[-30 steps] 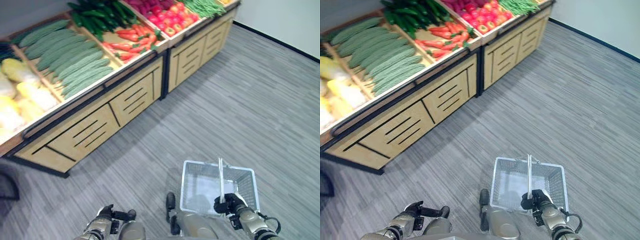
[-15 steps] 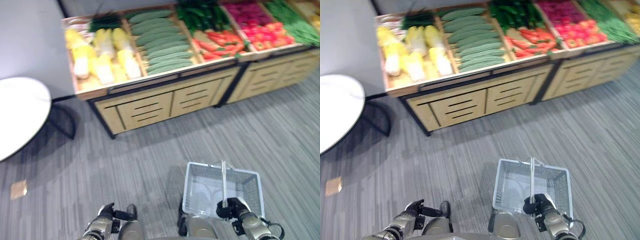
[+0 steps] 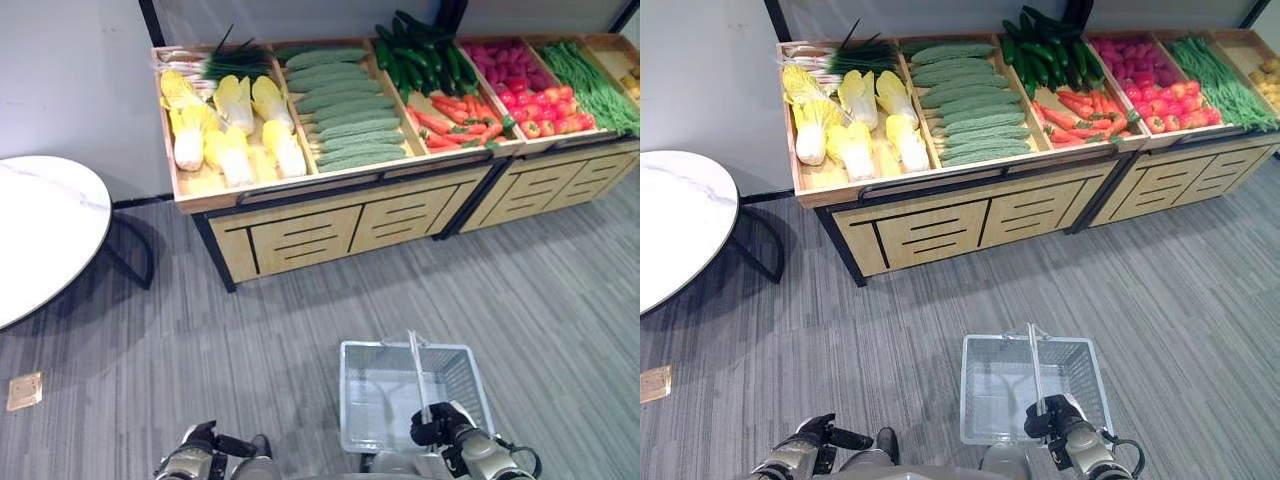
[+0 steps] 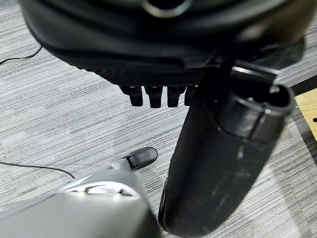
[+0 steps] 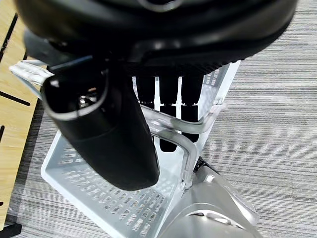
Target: Get the vegetables into the basket
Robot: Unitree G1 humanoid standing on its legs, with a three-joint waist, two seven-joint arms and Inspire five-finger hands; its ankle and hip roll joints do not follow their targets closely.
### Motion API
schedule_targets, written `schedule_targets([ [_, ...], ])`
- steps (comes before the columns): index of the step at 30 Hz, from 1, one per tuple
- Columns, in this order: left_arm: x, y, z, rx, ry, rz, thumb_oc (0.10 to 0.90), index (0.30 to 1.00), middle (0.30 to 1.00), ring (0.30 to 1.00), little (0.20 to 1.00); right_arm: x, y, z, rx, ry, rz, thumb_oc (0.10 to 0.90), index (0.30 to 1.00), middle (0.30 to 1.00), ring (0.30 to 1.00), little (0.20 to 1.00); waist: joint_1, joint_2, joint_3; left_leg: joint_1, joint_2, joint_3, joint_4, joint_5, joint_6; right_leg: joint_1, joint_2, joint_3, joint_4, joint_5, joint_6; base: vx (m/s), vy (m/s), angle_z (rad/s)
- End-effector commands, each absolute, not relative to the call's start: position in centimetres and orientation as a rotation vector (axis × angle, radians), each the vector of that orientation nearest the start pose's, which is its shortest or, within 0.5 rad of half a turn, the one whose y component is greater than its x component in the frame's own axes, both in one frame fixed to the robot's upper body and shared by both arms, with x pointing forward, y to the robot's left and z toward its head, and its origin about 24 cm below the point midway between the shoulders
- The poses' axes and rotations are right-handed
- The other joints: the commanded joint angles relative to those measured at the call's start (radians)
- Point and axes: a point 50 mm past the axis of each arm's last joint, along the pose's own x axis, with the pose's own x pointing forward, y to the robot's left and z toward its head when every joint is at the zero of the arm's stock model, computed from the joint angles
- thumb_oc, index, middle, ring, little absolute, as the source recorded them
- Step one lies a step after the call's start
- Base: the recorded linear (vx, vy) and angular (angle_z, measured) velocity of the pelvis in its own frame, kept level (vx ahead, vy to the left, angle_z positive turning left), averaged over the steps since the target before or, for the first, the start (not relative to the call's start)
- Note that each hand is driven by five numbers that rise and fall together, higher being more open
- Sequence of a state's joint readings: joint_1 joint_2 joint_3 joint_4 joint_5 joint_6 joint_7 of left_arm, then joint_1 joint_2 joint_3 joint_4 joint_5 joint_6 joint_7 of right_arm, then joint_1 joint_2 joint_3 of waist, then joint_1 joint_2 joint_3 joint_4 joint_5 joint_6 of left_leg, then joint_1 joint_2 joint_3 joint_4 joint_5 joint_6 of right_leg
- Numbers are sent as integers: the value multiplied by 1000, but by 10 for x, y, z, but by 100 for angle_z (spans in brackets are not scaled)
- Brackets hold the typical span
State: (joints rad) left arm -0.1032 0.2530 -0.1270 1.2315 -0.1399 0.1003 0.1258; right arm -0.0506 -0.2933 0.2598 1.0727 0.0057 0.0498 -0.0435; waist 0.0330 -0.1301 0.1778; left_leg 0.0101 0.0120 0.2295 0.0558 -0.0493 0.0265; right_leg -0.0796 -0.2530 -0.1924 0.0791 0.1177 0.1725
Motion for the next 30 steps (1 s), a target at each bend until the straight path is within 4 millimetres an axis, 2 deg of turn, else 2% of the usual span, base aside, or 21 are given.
schedule_targets([
  [1, 123, 259, -148, 336, 1225, 262, 900, 1000, 1000, 1000, 1000, 150, -249, -133, -528, 1037, 60, 400, 300, 300, 300, 300, 4, 33, 76, 10, -3, -31, -47, 22, 5, -87, -7, 78, 327, 83, 39, 140, 216, -31],
  [2, 124, 261, -147, 349, 1224, 255, 900, 1000, 1000, 1000, 1000, 149, -250, -134, -517, 1040, 54, 400, 300, 300, 300, 300, -13, 40, 85, 35, -8, -71, -60, 19, 8, -136, 41, 152, 345, 79, 24, 277, 125, -2],
  [3, 126, 262, -146, 353, 1218, 250, 900, 1000, 1000, 1000, 1000, 148, -250, -134, -508, 1046, 52, 400, 300, 300, 300, 300, -43, 37, 93, 60, -22, -109, -73, 16, 3, -187, 84, 209, 263, 79, 10, 335, 65, 31],
  [4, 128, 262, -145, 358, 1215, 247, 900, 1000, 1000, 1000, 1000, 147, -251, -135, -506, 1051, 50, 400, 300, 300, 300, 300, -58, 31, 101, 75, -32, -130, -79, 10, -1, -200, 92, 227, 207, 92, 10, 307, 0, 73],
  [9, 138, 265, -141, 393, 1194, 239, 900, 1000, 1000, 1000, 1000, 138, -250, -138, -476, 1071, 41, 400, 300, 300, 300, 300, -133, 18, 126, 137, -53, -235, -98, -24, -12, -275, 148, 275, -14, 156, 24, 267, -25, 88],
  [13, 134, 265, -142, 395, 1207, 234, 900, 1000, 1000, 1000, 1000, 137, -249, -138, -482, 1074, 51, 400, 300, 300, 300, 300, -140, 8, 118, 167, -61, -268, -112, -41, -13, -267, 161, 232, -52, 168, 22, 163, -42, 57],
  [15, 131, 264, -144, 394, 1218, 230, 900, 1000, 1000, 1000, 1000, 136, -252, -138, -486, 1073, 44, 400, 300, 300, 300, 300, -141, 7, 104, 181, -60, -280, -117, -49, -18, -241, 169, 244, -59, 167, 12, 141, -89, 22],
  [17, 126, 262, -146, 392, 1235, 229, 900, 1000, 1000, 1000, 1000, 137, -255, -136, -492, 1071, 37, 400, 300, 300, 300, 300, -145, 21, 84, 191, -47, -295, -126, -52, -27, -234, 180, 255, -48, 167, 3, 182, -129, 47],
  [21, 122, 255, -150, 387, 1252, 213, 900, 1000, 1000, 1000, 1000, 142, -263, -132, -512, 1056, 25, 400, 300, 300, 300, 300, -155, 57, 65, 196, -2, -325, -118, -55, -52, -242, 195, 227, -18, 129, -23, 143, -142, 48],
  [22, 122, 255, -150, 387, 1252, 213, 900, 1000, 1000, 1000, 1000, 142, -263, -132, -512, 1057, 25, 400, 300, 300, 300, 300, -156, 59, 65, 196, -1, -326, -118, -55, -52, -242, 195, 225, -17, 127, -24, 131, -155, 19],
  [23, 123, 250, -151, 386, 1253, 200, 900, 1000, 1000, 1000, 1000, 147, -266, -129, -522, 1039, 15, 400, 300, 300, 300, 300, -160, 76, 65, 188, 14, -336, -112, -53, -65, -244, 196, 204, -1, 104, -37, 94, -148, 20],
  [30, 135, 240, -149, 360, 1216, 195, 900, 1000, 1000, 1000, 1000, 154, -274, -123, -552, 1022, 3, 400, 300, 300, 300, 300, -171, 126, 70, 145, 65, -365, -69, 4, -112, -247, 214, 183, 37, 34, -72, 92, -162, 24],
])
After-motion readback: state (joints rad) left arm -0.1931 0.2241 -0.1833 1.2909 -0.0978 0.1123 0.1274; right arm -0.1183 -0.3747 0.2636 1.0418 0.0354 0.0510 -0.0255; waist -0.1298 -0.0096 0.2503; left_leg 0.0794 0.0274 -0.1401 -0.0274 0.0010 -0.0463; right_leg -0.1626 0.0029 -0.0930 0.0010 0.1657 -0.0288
